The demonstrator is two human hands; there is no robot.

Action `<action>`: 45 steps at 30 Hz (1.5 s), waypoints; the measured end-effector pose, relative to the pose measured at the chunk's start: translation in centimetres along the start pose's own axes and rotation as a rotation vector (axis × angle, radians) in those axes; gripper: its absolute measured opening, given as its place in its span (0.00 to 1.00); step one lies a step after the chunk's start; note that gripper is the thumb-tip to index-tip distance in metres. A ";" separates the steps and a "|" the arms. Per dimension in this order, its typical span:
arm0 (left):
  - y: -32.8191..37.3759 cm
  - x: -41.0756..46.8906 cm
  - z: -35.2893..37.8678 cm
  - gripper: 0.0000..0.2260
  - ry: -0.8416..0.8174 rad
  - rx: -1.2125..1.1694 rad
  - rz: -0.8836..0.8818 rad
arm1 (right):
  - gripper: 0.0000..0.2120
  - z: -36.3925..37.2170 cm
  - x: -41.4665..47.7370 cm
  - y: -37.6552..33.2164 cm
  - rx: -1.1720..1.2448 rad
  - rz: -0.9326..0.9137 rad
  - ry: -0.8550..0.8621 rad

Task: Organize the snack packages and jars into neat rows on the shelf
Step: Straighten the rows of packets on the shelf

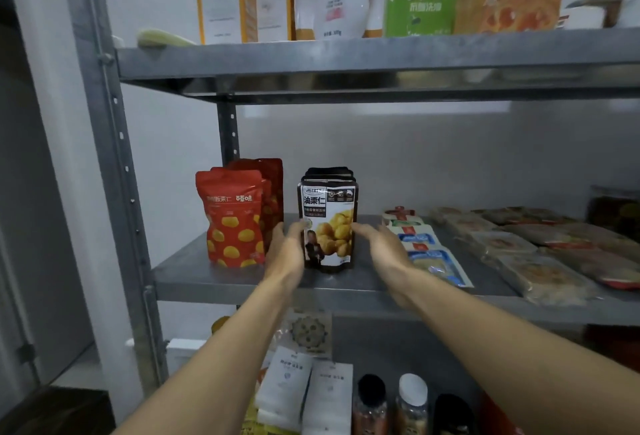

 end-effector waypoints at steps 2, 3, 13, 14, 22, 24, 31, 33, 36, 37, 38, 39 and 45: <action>-0.3 1.1 0.0 0.13 -0.017 -0.126 -0.011 | 0.42 0.9 0.6 0.3 0.083 0.021 0.016; -0.2 1.3 0.2 0.09 -0.053 -0.162 -0.016 | 0.44 1.3 1.0 0.5 0.103 0.022 0.018; -1.8 5.0 3.0 0.29 -0.351 -0.313 0.031 | 0.50 4.1 4.3 0.9 0.124 0.010 -0.081; -1.9 5.2 3.2 0.27 -0.363 -0.307 0.040 | 0.44 4.2 4.4 0.7 0.109 -0.015 -0.084; -2.2 5.4 3.9 0.25 -0.436 -0.314 0.087 | 0.39 4.2 4.9 0.7 0.102 -0.087 -0.118; -2.2 5.9 3.9 0.28 -0.399 -0.353 0.082 | 0.38 4.1 5.1 0.7 0.101 -0.094 -0.111; -8.2 12.0 4.0 0.59 -0.229 -0.538 -0.002 | 0.38 3.5 6.1 0.7 0.441 -0.132 -0.054; -8.7 12.5 4.5 0.61 -0.260 -0.515 0.008 | 0.41 3.4 6.9 1.1 0.503 -0.117 -0.058; -7.9 12.4 4.5 0.61 -0.284 -0.539 0.001 | 0.35 3.4 7.8 1.4 0.667 -0.062 -0.024; -8.0 12.6 4.7 0.59 -0.271 -0.552 -0.029 | 0.32 3.1 8.0 1.5 0.715 -0.044 0.017; -7.7 12.5 4.6 0.55 -0.267 -0.573 -0.027 | 0.29 2.8 8.3 1.5 0.749 -0.025 0.068; -7.4 12.4 4.3 0.50 -0.247 -0.578 -0.028 | 0.24 2.5 8.4 1.4 0.759 -0.011 0.117; -5.8 11.9 2.9 0.24 -0.092 -0.532 0.009 | 0.24 1.1 10.5 0.3 0.411 0.042 0.236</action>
Point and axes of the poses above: each hand's wrist, its own x-axis towards the middle knuckle, its own z-axis out of the palm, y = z × x, the point moved 5 cm from there along x, towards the middle knuckle, and after that the axes turned 8 degrees about z, right-handed, at the moved point
